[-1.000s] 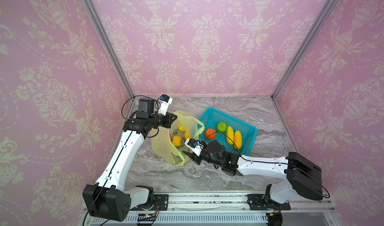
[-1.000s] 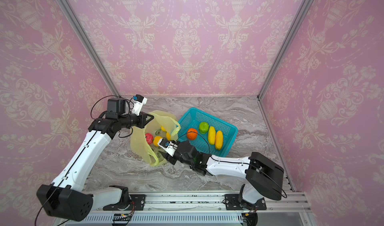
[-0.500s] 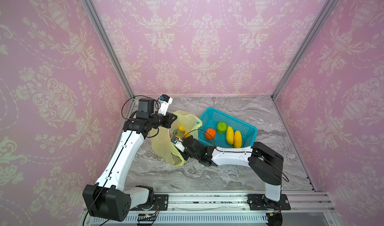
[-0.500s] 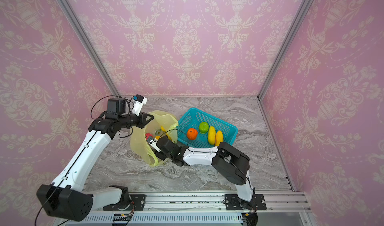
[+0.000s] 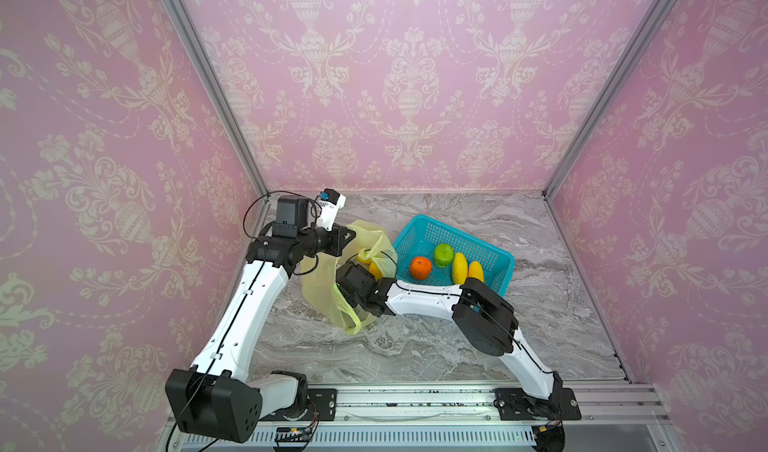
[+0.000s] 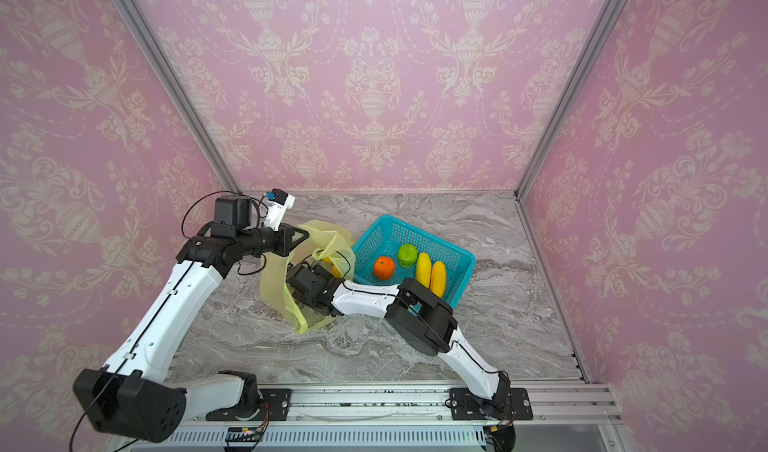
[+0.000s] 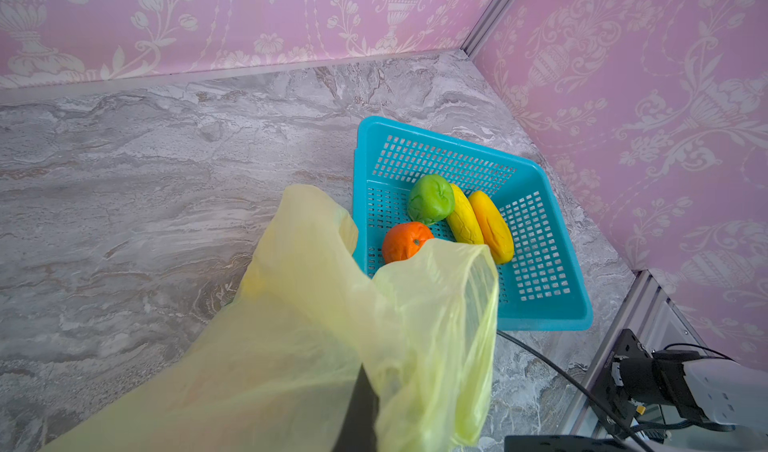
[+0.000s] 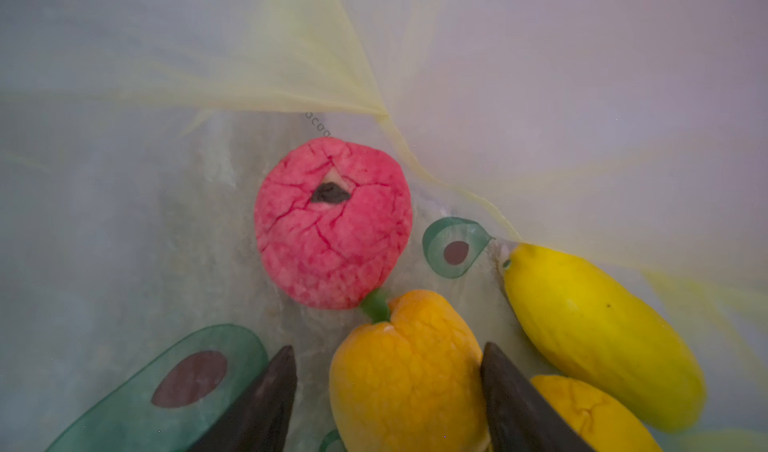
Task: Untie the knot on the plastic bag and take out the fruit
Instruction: 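Lower the right gripper into the bag and grasp the yellow pepper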
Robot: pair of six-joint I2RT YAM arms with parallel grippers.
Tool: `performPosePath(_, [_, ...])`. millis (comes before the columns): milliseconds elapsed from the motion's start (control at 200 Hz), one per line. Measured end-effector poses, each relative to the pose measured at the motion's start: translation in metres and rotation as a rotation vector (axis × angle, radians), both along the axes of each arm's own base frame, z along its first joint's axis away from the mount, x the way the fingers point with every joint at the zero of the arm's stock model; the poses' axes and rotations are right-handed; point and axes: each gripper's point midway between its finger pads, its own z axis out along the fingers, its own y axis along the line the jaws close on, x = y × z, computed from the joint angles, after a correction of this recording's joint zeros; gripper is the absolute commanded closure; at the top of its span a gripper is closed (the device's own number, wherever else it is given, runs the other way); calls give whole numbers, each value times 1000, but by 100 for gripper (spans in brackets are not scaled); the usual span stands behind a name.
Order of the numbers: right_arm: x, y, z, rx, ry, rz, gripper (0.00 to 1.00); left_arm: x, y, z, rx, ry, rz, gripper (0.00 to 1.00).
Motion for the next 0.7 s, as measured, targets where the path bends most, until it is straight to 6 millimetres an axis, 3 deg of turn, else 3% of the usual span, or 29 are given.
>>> performPosePath(215, [-1,-8,-6,-13,28,-19,50,0,0,0,0,0,0,100])
performPosePath(425, [-10,-23,-6,-19,45,-26,24,0,0,0,0,0,0,100])
performPosePath(701, [-10,-36,-20,-76,54,-58,15,0,0,0,0,0,0,100])
